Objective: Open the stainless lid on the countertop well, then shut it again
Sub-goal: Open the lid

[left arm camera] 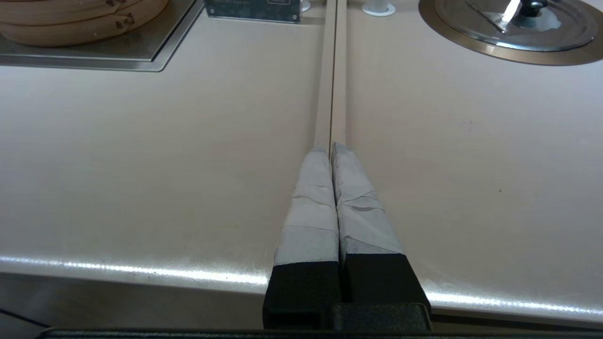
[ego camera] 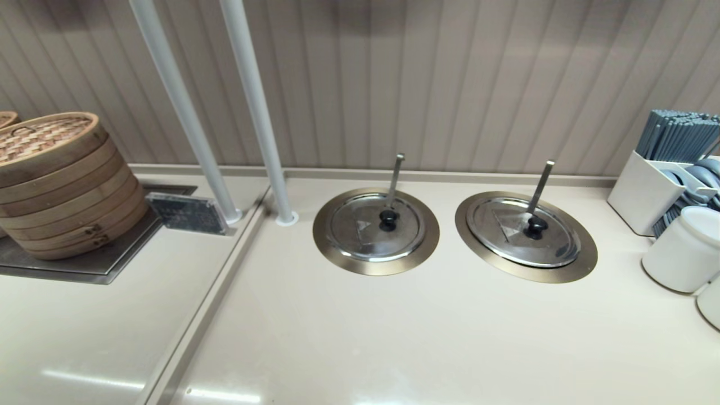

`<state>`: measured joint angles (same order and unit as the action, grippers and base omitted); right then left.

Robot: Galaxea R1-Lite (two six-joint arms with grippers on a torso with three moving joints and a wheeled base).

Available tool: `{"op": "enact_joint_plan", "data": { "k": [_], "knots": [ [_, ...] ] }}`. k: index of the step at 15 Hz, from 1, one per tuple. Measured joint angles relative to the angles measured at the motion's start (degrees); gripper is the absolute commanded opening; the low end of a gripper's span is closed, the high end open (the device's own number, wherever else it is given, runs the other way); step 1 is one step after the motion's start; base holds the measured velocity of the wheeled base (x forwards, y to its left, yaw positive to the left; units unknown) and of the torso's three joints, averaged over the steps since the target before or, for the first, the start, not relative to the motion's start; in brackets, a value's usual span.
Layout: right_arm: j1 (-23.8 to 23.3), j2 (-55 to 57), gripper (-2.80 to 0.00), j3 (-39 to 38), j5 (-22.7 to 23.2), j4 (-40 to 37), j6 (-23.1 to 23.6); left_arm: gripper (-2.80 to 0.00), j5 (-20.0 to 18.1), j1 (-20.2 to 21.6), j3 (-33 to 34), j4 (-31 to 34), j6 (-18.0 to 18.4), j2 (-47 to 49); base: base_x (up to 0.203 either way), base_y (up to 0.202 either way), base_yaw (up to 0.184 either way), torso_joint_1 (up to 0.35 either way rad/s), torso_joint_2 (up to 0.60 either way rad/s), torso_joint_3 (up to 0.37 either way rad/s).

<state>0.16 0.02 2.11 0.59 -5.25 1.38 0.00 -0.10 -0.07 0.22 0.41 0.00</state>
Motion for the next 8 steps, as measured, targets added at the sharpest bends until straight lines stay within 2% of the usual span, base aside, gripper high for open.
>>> {"op": "enact_joint_plan", "data": {
  "k": [4,8],
  "knots": [
    [0.0,0.0,-2.80,0.4,-0.1,-0.1,0.0,-2.80,0.0,0.0,0.0,0.0,0.0,0.0,0.000,0.000,0.000,0.000,0.00,0.000],
    [0.0,6.4,-2.80,9.3,0.4,-1.3,-1.0,-2.80,0.0,0.0,0.0,0.0,0.0,0.0,0.000,0.000,0.000,0.000,0.00,0.000]
  ]
}}
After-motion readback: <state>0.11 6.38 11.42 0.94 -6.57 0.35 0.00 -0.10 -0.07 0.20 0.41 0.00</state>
